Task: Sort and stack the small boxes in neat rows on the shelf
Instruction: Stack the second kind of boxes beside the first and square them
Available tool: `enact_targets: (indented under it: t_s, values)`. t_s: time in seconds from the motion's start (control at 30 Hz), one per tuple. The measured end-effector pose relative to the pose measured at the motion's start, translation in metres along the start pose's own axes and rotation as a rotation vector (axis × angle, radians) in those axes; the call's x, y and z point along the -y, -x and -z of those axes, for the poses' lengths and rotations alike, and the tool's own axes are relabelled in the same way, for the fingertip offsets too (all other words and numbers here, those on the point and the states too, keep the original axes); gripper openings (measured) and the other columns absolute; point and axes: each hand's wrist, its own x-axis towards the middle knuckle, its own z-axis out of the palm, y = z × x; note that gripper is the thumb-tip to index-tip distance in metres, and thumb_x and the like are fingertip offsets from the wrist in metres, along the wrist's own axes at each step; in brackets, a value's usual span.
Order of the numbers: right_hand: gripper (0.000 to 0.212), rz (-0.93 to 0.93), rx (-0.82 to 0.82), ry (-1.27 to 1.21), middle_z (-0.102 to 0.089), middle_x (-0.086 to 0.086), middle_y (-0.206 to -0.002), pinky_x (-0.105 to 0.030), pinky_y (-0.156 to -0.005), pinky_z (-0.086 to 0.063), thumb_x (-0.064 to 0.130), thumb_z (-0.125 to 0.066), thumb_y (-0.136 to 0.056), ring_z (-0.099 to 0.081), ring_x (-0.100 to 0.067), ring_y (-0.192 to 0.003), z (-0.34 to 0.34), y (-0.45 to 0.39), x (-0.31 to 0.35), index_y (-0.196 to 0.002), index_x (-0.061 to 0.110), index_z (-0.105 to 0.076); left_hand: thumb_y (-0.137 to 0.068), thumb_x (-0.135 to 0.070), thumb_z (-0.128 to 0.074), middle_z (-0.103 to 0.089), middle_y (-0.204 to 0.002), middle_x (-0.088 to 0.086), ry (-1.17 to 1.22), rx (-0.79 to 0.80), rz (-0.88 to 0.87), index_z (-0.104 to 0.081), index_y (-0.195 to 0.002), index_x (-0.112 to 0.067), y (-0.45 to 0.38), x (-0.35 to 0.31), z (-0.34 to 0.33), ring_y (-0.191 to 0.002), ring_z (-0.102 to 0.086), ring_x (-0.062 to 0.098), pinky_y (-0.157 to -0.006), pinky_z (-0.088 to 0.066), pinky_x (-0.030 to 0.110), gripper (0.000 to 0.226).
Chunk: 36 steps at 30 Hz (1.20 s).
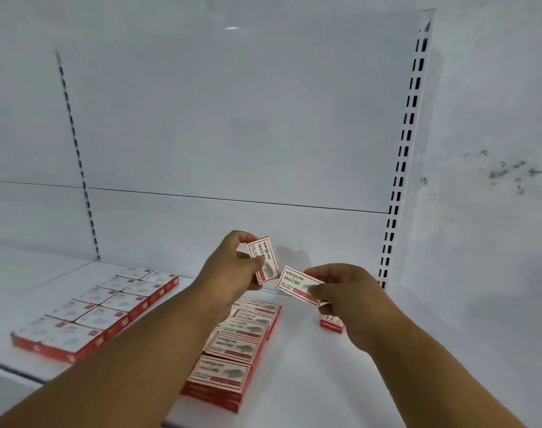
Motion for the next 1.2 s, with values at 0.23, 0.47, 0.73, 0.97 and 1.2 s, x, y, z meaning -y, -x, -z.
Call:
enact_targets:
  t_s: [0.23, 0.47, 0.73, 0.97, 1.2]
  values:
    - [0.015, 0.012, -0.013, 0.024, -0.077, 0.0, -0.081, -0.024, -0.061, -0.052, 0.0, -0.062, -0.09, -0.068, -0.019, -0.074, -0.06, -0.001, 0.026, -0.092, 0.01, -0.072, -0.094, -0.011, -0.063, -0.075, -0.093, 0.002, 0.064, -0.029, 0.018, -0.055, -0.114, -0.03, -0.014, 0.022, 0.066, -0.083, -0.072, 0.017, -0.081, -0.061, 0.036, 0.028]
    - [0.012, -0.033, -0.107, 0.226, -0.076, -0.003, -0.077, -0.039, -0.065, -0.049, 0.003, -0.062, -0.089, -0.066, -0.022, -0.069, -0.094, -0.008, 0.019, -0.086, 0.012, -0.07, -0.09, -0.006, -0.066, -0.074, -0.088, 0.0, -0.093, 0.049, 0.002, -0.058, -0.103, -0.019, -0.03, 0.046, 0.097, -0.07, -0.074, 0.014, -0.065, -0.062, 0.03, 0.021]
    - [0.028, -0.127, -0.213, 0.62, -0.071, 0.005, -0.097, -0.031, -0.071, -0.059, 0.008, -0.054, -0.088, -0.068, -0.017, -0.083, -0.108, -0.014, 0.007, -0.092, 0.027, -0.074, -0.085, -0.029, -0.06, -0.064, -0.092, -0.005, -0.819, 0.248, -0.163, -0.055, -0.098, -0.023, -0.052, 0.064, 0.087, -0.085, -0.062, 0.015, -0.068, -0.05, 0.031, 0.016]
    - [0.03, -0.126, -0.149, 0.885, -0.067, 0.012, -0.121, -0.029, -0.093, -0.052, 0.023, -0.051, -0.094, -0.062, -0.012, -0.105, -0.117, -0.009, 0.007, -0.114, 0.032, -0.072, -0.081, -0.044, -0.057, -0.061, -0.08, -0.006, -1.069, 0.426, -0.122, -0.051, -0.075, -0.023, -0.059, 0.06, 0.092, -0.078, -0.061, 0.014, -0.059, -0.041, 0.026, 0.023]
    - [0.019, 0.013, -0.259, 0.791, -0.066, 0.012, -0.111, -0.019, -0.073, -0.041, 0.027, -0.055, -0.095, -0.059, -0.009, -0.095, -0.102, -0.008, 0.005, -0.107, 0.028, -0.07, -0.079, -0.045, -0.062, -0.056, -0.107, -0.001, -1.168, 0.285, -0.367, -0.053, -0.112, -0.025, -0.051, 0.04, 0.072, -0.1, -0.056, 0.023, -0.081, -0.047, 0.035, 0.04]
